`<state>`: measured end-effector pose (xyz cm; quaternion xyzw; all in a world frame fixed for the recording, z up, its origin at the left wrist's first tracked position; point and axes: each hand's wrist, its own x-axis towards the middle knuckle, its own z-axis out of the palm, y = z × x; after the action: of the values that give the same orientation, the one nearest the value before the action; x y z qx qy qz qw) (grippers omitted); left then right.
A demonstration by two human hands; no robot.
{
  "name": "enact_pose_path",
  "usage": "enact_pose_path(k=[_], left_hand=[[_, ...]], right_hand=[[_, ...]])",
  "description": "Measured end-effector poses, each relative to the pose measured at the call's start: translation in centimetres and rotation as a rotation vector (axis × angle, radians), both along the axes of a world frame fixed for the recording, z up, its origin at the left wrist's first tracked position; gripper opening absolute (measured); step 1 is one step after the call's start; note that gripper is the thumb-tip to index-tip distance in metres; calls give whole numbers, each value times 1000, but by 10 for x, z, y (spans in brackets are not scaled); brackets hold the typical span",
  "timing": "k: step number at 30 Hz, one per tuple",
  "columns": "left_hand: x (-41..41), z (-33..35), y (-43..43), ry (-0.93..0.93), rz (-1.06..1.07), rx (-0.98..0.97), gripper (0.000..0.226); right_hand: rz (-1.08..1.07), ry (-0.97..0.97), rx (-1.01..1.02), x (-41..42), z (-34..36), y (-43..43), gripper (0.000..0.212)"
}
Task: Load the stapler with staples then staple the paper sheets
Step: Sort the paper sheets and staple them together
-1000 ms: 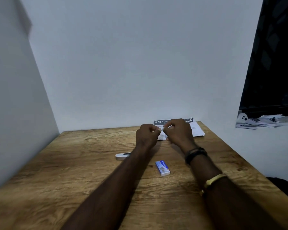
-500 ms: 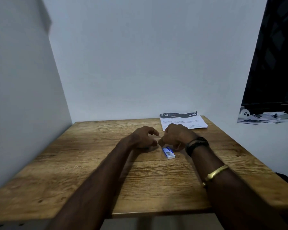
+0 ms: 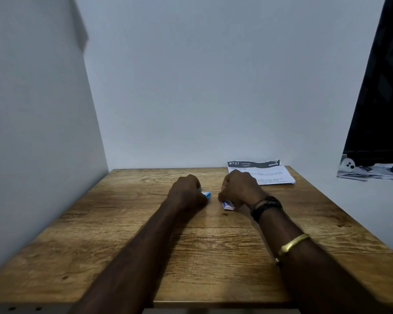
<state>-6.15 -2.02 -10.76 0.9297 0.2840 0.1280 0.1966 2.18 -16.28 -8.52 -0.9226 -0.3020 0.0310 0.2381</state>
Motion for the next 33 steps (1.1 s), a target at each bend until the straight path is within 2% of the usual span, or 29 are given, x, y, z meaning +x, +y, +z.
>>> enact_pose_path(k=[4, 10, 17, 33], left_hand=[[-1, -1, 6, -98, 182, -19, 44], [4, -4, 7, -161, 299, -26, 43], [18, -13, 5, -196, 297, -41, 53], [18, -16, 5, -118, 317, -12, 55]], right_hand=[[-36, -26, 95, 3, 1, 15, 21], [-64, -78, 113, 10, -4, 35, 22], [-71, -81, 89, 17, -14, 42, 26], [-60, -78, 94, 21, -22, 39, 26]])
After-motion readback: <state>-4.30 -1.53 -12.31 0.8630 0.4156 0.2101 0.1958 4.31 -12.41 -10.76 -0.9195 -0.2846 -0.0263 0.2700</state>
